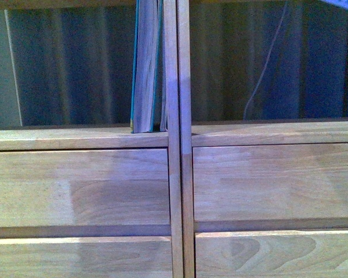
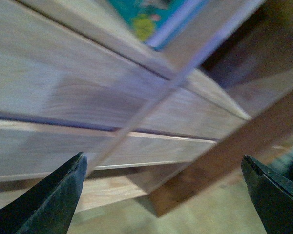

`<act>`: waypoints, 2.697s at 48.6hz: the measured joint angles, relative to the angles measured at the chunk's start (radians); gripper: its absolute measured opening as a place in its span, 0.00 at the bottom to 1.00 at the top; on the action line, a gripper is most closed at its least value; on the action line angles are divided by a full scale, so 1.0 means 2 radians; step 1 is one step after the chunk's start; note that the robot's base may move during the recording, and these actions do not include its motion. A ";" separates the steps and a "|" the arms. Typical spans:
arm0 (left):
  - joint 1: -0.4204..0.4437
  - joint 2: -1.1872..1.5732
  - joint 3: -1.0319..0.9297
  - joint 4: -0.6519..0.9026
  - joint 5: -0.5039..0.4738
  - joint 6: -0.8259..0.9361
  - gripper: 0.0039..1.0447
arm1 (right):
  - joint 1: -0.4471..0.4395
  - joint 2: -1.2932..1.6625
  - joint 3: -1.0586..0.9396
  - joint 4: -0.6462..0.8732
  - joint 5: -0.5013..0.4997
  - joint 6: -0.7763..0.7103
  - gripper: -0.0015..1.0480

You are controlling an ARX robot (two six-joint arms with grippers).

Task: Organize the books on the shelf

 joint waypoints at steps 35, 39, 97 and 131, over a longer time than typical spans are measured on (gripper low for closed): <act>-0.127 0.052 0.023 0.341 0.016 -0.362 0.93 | 0.265 0.061 -0.013 0.050 0.086 -0.038 0.07; -0.127 0.052 0.023 0.341 0.016 -0.363 0.93 | 0.287 0.067 -0.010 0.048 0.094 -0.040 0.07; -0.127 0.052 0.023 0.341 0.015 -0.376 0.52 | 0.347 0.122 0.013 0.047 0.144 -0.025 0.07; -0.122 0.051 0.023 0.342 0.035 -0.422 0.06 | 0.396 0.113 -0.021 0.045 0.194 -0.025 0.07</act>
